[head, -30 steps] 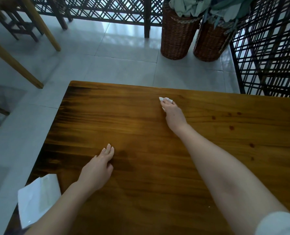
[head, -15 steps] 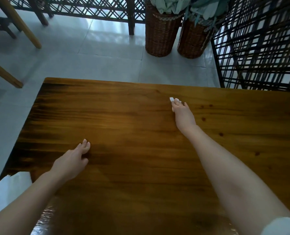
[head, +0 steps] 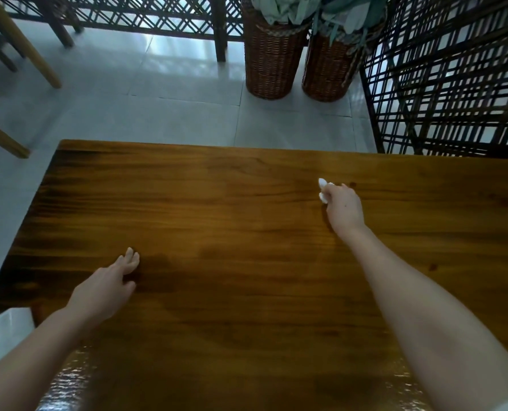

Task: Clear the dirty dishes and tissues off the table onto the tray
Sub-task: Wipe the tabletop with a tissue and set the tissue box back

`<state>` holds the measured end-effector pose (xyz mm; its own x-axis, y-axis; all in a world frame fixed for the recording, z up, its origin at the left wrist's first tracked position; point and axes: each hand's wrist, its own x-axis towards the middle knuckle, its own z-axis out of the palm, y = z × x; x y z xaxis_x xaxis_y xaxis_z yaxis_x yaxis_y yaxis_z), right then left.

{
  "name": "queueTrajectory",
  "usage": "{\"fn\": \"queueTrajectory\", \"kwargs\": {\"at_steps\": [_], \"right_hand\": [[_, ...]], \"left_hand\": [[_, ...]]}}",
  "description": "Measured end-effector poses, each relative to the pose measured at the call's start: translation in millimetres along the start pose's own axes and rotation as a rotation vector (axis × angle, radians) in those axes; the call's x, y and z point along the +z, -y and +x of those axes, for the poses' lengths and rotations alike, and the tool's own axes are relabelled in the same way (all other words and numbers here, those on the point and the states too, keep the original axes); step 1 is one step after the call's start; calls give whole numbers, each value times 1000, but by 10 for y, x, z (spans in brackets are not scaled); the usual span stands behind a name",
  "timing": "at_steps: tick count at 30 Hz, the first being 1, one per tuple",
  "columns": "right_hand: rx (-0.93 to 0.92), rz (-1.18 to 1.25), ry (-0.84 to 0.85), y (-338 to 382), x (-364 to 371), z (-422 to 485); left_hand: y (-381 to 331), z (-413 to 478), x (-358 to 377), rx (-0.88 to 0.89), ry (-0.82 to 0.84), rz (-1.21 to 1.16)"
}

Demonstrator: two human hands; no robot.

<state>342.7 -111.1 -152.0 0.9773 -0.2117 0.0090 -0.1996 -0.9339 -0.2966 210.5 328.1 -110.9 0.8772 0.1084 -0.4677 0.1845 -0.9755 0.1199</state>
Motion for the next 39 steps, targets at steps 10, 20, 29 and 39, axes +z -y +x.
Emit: {"fn": "queueTrajectory", "kwargs": {"at_steps": [10,20,29,39], "right_hand": [[-235,-27,36,196,54,101],[143,79,-75,-546,-319,277],[-152,95,-25,131,-42,71],[-517,-4,-69,234,-20,52]], "left_hand": [[-20,8,9,-9,-5,20],[-264,-92,-31,-33,-53,-10],[-1107,-28,-44,182,-106,-84],[-2033,75,135,346,-81,-42]]}}
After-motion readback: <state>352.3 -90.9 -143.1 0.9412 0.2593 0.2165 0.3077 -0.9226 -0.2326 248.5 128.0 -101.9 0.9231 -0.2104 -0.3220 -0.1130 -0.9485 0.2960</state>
